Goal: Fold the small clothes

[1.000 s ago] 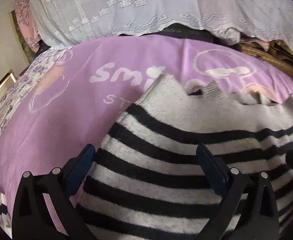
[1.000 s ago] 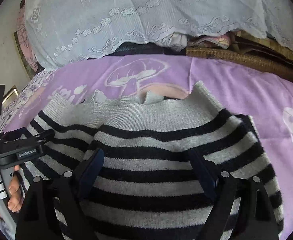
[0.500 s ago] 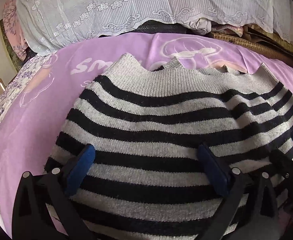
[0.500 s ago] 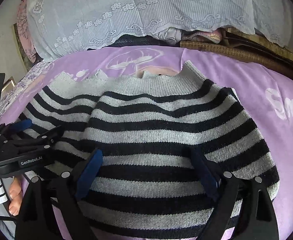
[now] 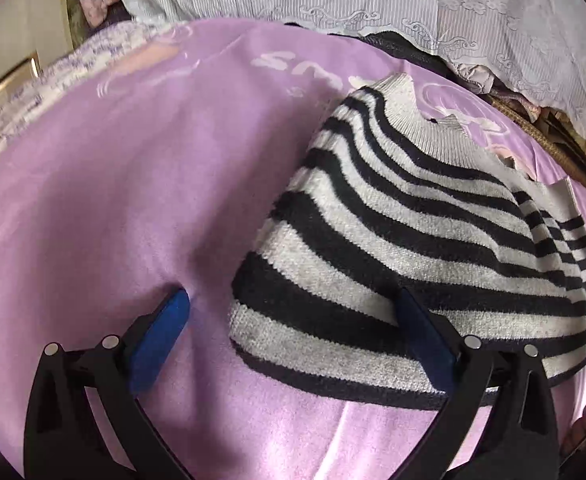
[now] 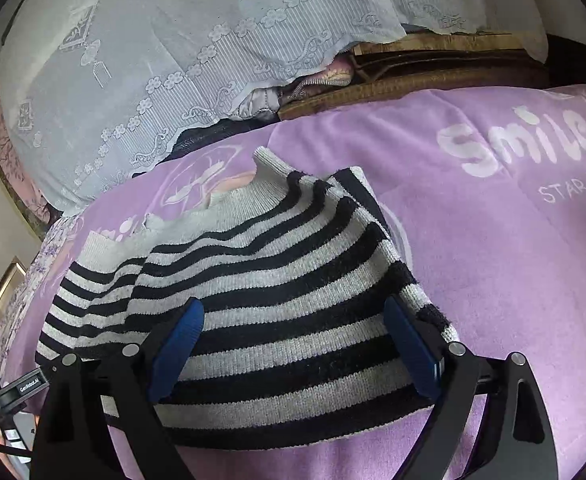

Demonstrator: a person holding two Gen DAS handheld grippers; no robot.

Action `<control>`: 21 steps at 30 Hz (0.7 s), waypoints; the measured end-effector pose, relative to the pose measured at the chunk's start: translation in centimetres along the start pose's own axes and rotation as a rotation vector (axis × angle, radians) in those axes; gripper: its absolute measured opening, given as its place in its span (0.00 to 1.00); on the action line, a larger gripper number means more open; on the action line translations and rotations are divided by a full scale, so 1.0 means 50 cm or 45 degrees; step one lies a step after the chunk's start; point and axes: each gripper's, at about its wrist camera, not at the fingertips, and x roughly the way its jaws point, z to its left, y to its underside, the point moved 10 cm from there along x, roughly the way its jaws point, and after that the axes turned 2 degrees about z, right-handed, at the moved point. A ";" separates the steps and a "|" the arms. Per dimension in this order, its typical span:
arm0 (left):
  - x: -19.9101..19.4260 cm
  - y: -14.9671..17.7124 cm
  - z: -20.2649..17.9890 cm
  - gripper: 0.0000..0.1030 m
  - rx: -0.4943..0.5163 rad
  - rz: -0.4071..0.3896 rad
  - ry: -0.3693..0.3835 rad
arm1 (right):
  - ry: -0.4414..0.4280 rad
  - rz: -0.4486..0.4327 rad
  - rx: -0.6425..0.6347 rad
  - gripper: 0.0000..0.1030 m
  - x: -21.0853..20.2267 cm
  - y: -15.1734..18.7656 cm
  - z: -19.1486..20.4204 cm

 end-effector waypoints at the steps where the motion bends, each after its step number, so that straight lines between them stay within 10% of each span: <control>1: -0.004 -0.003 0.000 0.96 0.005 -0.010 -0.001 | 0.006 0.002 -0.010 0.92 0.000 0.003 0.003; 6: -0.038 -0.013 -0.004 0.96 0.052 -0.085 -0.064 | -0.056 -0.076 0.048 0.90 -0.026 -0.007 -0.003; 13: -0.115 -0.038 -0.055 0.95 0.080 -0.219 0.084 | 0.044 -0.200 0.151 0.90 -0.060 -0.036 -0.051; 21: -0.006 -0.023 -0.086 0.96 0.264 -0.106 -0.147 | 0.110 -0.026 0.395 0.92 0.002 -0.010 -0.153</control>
